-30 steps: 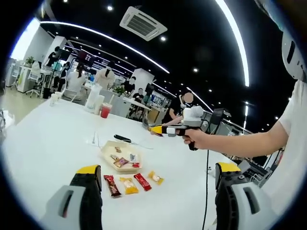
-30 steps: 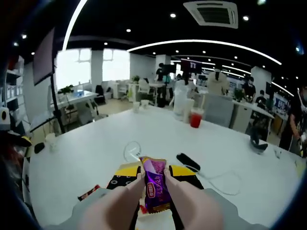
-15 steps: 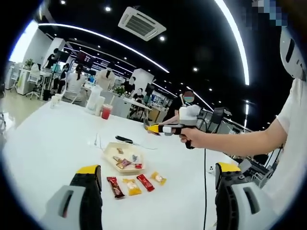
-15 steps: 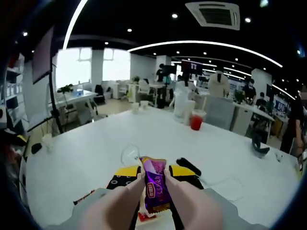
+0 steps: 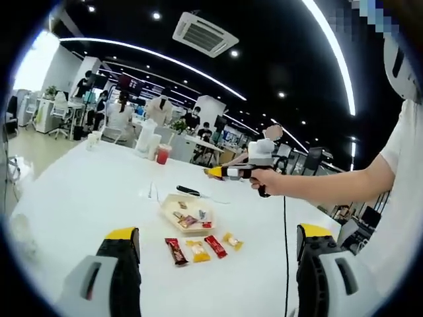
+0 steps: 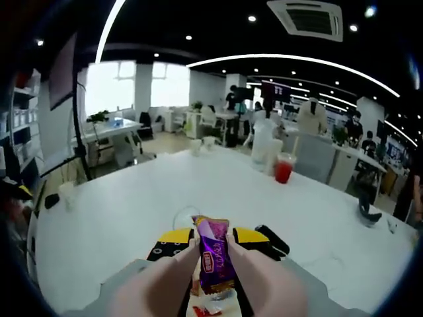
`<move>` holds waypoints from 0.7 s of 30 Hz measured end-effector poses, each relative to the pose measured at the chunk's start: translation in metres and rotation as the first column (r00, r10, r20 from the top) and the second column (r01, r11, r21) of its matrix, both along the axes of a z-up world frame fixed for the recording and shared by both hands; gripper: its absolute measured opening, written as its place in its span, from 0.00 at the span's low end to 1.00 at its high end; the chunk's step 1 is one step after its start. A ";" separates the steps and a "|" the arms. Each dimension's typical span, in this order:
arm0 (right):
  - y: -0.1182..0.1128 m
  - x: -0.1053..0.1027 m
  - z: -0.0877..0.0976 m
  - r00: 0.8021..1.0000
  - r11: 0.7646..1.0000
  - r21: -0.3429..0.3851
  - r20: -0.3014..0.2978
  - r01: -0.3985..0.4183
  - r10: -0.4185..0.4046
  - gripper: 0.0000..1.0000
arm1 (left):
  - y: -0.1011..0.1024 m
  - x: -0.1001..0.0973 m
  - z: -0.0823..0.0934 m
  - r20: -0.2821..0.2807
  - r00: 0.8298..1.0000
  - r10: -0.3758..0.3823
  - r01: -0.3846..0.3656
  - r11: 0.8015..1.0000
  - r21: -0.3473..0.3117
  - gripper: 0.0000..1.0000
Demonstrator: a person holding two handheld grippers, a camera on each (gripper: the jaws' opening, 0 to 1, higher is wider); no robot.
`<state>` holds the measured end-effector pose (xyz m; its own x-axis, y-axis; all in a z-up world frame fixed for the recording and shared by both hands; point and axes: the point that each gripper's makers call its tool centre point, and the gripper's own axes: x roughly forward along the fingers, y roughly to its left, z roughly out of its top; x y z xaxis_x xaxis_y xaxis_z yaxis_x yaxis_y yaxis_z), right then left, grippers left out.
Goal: Place the target food into the container with the food tongs after gripping and lifting it, then release it inside without dropping or visibly crushing the food.
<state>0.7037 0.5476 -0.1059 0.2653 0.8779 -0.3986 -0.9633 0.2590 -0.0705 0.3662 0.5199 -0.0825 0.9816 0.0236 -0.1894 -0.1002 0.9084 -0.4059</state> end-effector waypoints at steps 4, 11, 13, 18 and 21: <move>0.003 0.005 0.002 1.000 1.000 0.009 0.008 0.003 -0.003 0.22 | 0.002 0.004 -0.001 0.013 1.000 0.013 -0.013 0.999 -0.031 0.99; 0.012 0.005 -0.002 1.000 1.000 -0.007 0.015 -0.009 0.009 0.22 | -0.006 0.006 -0.004 -0.064 0.998 -0.028 0.033 0.996 0.080 0.99; 0.016 0.004 -0.001 1.000 1.000 -0.001 0.021 -0.013 0.013 0.22 | -0.006 0.006 -0.005 -0.054 0.998 -0.024 0.027 0.998 0.060 0.99; 0.018 0.006 -0.002 1.000 1.000 0.005 0.013 0.000 0.000 0.22 | -0.004 0.003 0.000 -0.030 1.000 -0.003 0.004 1.000 0.024 0.99; 0.021 0.005 -0.002 1.000 1.000 0.010 0.008 -0.004 0.003 0.22 | -0.001 -0.002 0.001 -0.023 1.000 0.016 -0.016 1.000 0.024 0.99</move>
<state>0.7089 0.5688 -0.1077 0.2655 0.8826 -0.3880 -0.9636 0.2564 -0.0761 0.3640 0.5190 -0.0810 0.9764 0.0439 -0.2113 -0.1238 0.9161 -0.3814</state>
